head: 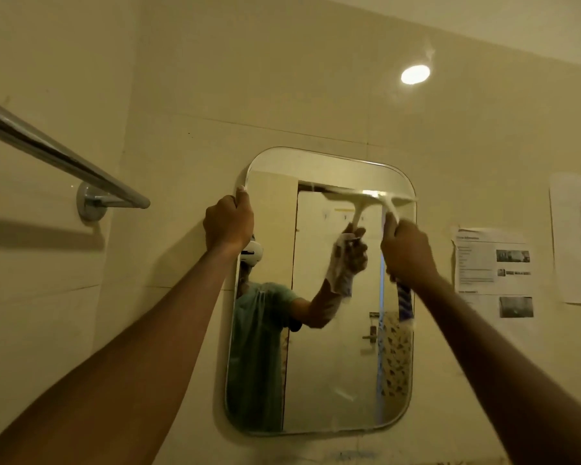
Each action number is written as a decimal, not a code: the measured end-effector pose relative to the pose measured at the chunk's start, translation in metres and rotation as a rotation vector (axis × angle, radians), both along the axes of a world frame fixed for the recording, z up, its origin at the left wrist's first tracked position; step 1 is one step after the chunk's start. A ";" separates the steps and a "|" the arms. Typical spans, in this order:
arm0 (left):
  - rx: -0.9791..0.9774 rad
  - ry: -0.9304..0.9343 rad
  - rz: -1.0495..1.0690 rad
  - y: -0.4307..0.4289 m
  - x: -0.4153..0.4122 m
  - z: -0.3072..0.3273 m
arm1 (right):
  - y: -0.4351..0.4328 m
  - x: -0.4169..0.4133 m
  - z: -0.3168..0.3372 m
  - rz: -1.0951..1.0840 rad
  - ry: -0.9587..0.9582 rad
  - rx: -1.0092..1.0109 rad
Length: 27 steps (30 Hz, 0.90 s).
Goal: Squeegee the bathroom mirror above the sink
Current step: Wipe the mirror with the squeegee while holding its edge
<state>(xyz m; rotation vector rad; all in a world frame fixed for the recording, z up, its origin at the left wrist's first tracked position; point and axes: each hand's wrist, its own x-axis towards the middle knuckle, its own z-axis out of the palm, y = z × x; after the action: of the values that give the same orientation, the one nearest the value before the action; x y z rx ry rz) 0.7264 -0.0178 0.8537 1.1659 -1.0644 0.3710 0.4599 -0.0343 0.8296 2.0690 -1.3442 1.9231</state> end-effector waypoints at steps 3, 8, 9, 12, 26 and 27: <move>-0.019 -0.018 -0.003 0.000 0.002 -0.001 | -0.001 0.004 -0.055 -0.021 -0.007 0.017; -0.005 -0.045 -0.009 0.003 -0.001 -0.003 | 0.020 0.005 -0.050 -0.010 -0.027 0.101; -0.011 -0.048 -0.003 0.003 0.000 -0.004 | 0.024 0.005 -0.032 -0.013 -0.036 0.075; -0.037 -0.043 0.005 0.001 -0.001 -0.004 | 0.024 0.003 0.028 -0.025 -0.057 -0.045; -0.021 0.000 -0.042 0.011 0.000 -0.035 | 0.022 0.029 -0.160 -0.035 0.020 0.113; -0.024 -0.002 -0.044 0.013 -0.001 -0.040 | 0.028 0.029 -0.155 -0.034 0.017 0.121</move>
<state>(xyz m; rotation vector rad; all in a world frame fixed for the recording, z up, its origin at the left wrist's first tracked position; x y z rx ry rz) 0.7252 -0.0050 0.8137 1.1192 -1.0823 0.3501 0.4887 -0.0058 0.6746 2.0944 -1.5182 1.8502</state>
